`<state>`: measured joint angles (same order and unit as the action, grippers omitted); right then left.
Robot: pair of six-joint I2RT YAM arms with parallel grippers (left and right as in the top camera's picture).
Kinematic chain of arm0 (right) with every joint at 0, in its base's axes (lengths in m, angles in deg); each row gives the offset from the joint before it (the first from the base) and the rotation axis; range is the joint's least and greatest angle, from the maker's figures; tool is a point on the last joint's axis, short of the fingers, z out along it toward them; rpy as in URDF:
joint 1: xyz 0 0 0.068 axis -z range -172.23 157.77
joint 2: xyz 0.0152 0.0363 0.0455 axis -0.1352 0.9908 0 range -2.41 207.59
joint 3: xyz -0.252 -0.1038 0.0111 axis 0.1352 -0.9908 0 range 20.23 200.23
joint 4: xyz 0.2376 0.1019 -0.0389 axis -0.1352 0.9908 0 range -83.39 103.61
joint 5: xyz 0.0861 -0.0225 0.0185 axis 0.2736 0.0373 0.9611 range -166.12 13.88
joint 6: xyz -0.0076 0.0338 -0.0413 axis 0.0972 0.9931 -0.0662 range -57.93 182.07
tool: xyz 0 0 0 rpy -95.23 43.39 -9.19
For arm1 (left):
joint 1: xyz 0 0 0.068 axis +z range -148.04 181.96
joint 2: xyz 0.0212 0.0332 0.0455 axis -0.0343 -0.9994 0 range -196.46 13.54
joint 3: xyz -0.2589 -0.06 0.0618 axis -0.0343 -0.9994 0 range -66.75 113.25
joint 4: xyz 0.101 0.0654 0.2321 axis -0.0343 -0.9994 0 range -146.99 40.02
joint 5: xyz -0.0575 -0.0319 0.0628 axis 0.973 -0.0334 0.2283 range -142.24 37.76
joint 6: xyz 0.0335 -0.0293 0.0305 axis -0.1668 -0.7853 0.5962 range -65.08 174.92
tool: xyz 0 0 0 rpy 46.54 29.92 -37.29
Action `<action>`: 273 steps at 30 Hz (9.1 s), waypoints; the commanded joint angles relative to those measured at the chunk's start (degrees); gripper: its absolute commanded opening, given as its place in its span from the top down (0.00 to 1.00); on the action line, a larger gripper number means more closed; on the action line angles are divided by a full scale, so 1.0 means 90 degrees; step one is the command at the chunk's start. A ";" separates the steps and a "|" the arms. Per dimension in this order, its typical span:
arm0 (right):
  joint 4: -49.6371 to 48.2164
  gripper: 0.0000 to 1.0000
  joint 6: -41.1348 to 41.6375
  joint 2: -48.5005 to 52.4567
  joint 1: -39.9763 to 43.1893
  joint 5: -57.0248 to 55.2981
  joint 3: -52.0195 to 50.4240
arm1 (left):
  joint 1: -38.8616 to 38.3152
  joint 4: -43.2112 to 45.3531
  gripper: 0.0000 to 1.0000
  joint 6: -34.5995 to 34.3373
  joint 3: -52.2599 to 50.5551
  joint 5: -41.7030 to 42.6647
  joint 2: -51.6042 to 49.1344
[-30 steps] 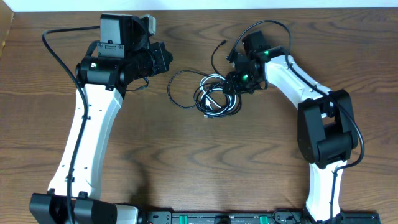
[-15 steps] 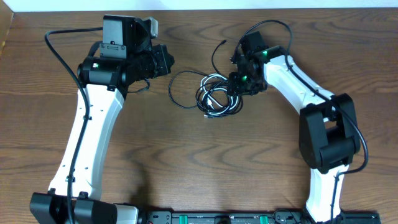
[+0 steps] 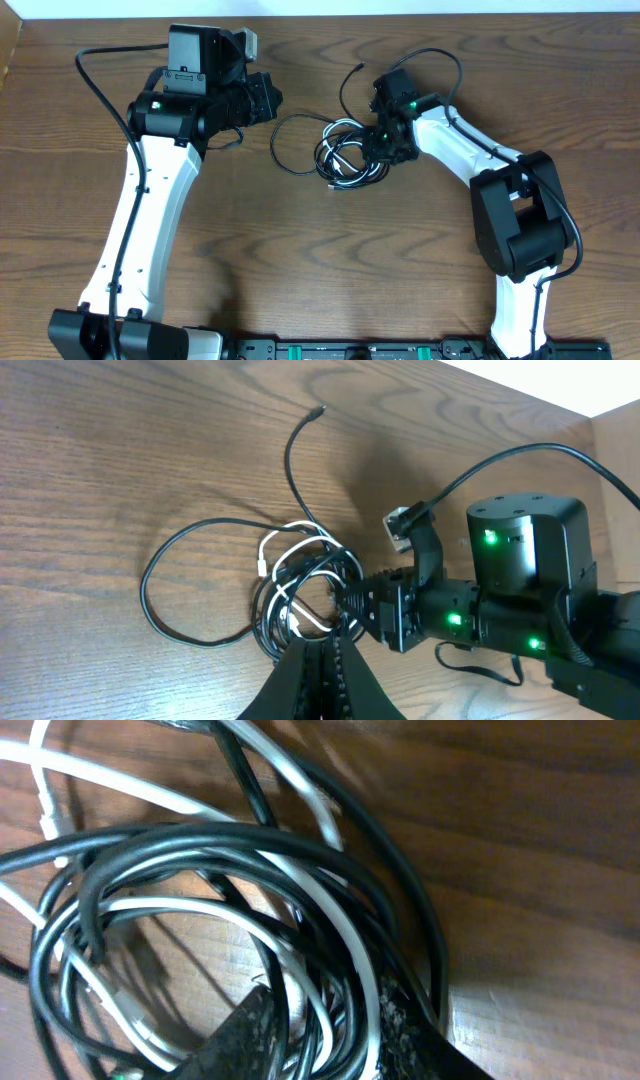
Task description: Untangle cables
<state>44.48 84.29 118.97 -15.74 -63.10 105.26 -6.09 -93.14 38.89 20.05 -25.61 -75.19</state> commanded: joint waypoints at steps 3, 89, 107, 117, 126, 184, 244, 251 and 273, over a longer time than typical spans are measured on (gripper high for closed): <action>-0.0364 0.87 0.0340 0.0056 -0.0049 -0.0121 -0.0418 | -0.0019 -0.0078 0.92 0.0151 -0.0053 -0.0039 -0.0002; 0.0556 0.99 0.0119 -0.2849 0.1970 0.2958 -0.0461 | -0.2480 0.2370 0.60 0.1423 -0.0216 0.2331 -0.2603; 0.0554 0.99 0.0114 -0.2849 0.2011 0.2985 -0.0461 | -0.2514 0.3026 0.75 0.1202 -0.0216 0.2917 -0.2931; -0.0296 0.99 0.0228 -0.3349 0.3011 0.5000 -0.0401 | -0.2514 0.2934 0.79 0.1205 -0.0216 0.2686 -0.2931; -0.0954 0.99 0.1166 -0.4082 0.4211 0.6181 -0.0398 | -0.2514 0.2827 0.74 0.1207 -0.0216 0.2582 -0.2931; 0.1343 0.99 -0.1129 -0.1991 0.3283 0.0665 -0.1921 | -0.2837 0.3463 0.41 0.1197 -0.0216 0.1739 -0.3070; 0.1010 0.87 -0.1552 -0.1991 0.3303 0.1328 -0.1921 | -0.3313 0.2786 0.92 0.0437 -0.0214 -0.1530 -0.2970; 0.0614 0.56 -0.2339 -0.2115 0.3089 0.3315 -0.1872 | -0.3203 0.2147 0.92 0.0641 -0.0214 -0.1154 -0.1751; -0.0483 0.36 -0.1061 -0.3468 0.2059 0.2650 -0.1520 | -0.2341 0.2346 0.93 0.0549 -0.0061 0.1440 -0.0376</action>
<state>41.33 76.60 87.23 5.07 -36.07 91.56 -28.41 -73.69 41.62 17.69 -24.14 -83.45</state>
